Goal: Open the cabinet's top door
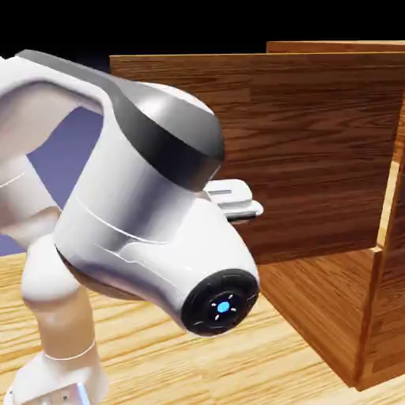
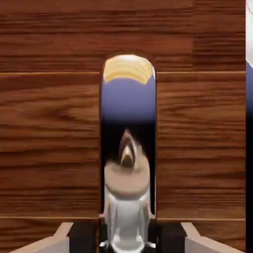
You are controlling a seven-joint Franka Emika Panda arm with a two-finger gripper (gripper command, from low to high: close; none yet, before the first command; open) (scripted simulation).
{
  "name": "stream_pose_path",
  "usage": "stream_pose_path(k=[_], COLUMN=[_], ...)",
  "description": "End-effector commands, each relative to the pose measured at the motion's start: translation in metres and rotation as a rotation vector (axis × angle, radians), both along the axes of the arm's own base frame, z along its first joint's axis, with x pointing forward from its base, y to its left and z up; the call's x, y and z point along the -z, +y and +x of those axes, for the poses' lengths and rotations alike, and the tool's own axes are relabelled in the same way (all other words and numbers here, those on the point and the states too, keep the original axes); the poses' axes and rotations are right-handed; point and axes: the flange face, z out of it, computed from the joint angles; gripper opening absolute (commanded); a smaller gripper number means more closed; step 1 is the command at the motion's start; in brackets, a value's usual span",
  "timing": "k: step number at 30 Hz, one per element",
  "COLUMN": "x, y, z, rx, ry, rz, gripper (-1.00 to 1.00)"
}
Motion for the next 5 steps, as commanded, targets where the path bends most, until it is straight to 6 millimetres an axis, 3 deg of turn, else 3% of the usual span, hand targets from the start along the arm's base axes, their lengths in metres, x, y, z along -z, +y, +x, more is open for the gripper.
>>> stream_pose_path(k=[1,5], x=[0.0002,0.0006], y=[-0.0038,-0.0134], z=[0.0006,0.0032], rx=[-0.009,-0.032], ry=[0.001,0.001], rz=[0.0,0.001], gripper=[-1.0,-1.0])
